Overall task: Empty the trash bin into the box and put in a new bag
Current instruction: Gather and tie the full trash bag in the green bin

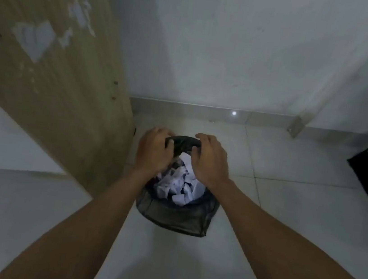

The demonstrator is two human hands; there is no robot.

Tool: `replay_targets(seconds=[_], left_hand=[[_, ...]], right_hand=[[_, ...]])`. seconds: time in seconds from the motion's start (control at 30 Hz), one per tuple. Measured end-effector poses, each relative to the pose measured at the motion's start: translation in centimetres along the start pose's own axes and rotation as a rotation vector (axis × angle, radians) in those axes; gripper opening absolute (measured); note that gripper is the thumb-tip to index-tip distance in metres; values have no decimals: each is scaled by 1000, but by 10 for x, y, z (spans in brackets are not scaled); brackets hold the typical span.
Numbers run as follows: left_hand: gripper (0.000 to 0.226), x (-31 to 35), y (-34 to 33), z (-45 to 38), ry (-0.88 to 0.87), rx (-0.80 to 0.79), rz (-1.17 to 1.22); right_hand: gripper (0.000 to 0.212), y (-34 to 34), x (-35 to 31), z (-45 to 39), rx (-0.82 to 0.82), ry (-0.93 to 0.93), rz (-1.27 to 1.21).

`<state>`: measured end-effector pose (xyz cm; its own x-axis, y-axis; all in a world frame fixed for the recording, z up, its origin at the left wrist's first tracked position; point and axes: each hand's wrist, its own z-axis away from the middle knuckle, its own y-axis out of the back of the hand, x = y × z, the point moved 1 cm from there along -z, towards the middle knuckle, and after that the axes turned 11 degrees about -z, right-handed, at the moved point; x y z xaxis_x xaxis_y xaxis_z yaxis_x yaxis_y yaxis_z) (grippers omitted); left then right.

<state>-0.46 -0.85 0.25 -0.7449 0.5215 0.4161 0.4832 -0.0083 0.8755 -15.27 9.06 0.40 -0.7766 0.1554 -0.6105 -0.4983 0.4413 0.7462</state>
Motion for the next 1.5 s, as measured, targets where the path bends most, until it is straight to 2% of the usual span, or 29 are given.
replay_targets(seconds=[0.1, 0.13, 0.23, 0.3, 0.4, 0.53, 0.63, 0.7, 0.8, 0.9, 1.0, 1.13, 1.23, 1.37, 1.5], left_hand=[[32, -25, -20, -1, 107, -35, 64], [34, -31, -24, -1, 118, -106, 60], [40, -44, -37, -5, 45, -244, 65], [39, -47, -38, -9, 26, -252, 89], [36, -47, -35, -14, 124, -238, 193], [44, -59, -36, -20, 475, -264, 421], [63, -68, -39, -6, 800, -496, 809], [61, -72, -39, 2, 847, -633, 893], [40, -70, -36, 6, 832, -704, 929], [33, -69, -36, 2, 846, -694, 914], [21, -77, -38, -9, 839, -509, 906], [4, -78, -34, -27, 690, -105, 826], [7, -70, -23, -38, 473, 67, 709], [9, -54, -5, -37, 296, 128, 726], [14, -51, 2, -30, 201, 55, 593]], right_hand=[[38, -12, 20, -1, 67, -76, -19], [38, -15, 26, -2, 52, -114, -13], [39, -26, 37, -2, -33, -85, 27], [39, -28, 41, -3, -75, -45, 50], [33, -27, 46, -14, -65, -103, -73], [27, -14, 65, -39, 15, -498, -525], [33, -11, 86, -37, -61, -933, -835], [37, -14, 100, -29, -206, -1101, -842], [52, -15, 110, -22, -425, -1210, -802], [48, -10, 106, -26, -548, -1211, -790], [40, -9, 106, -32, -559, -1183, -736], [19, -4, 104, -48, -167, -982, -800], [14, 4, 94, -56, -25, -777, -829], [15, 13, 83, -59, 74, -558, -780], [16, 21, 72, -51, 57, -420, -719]])
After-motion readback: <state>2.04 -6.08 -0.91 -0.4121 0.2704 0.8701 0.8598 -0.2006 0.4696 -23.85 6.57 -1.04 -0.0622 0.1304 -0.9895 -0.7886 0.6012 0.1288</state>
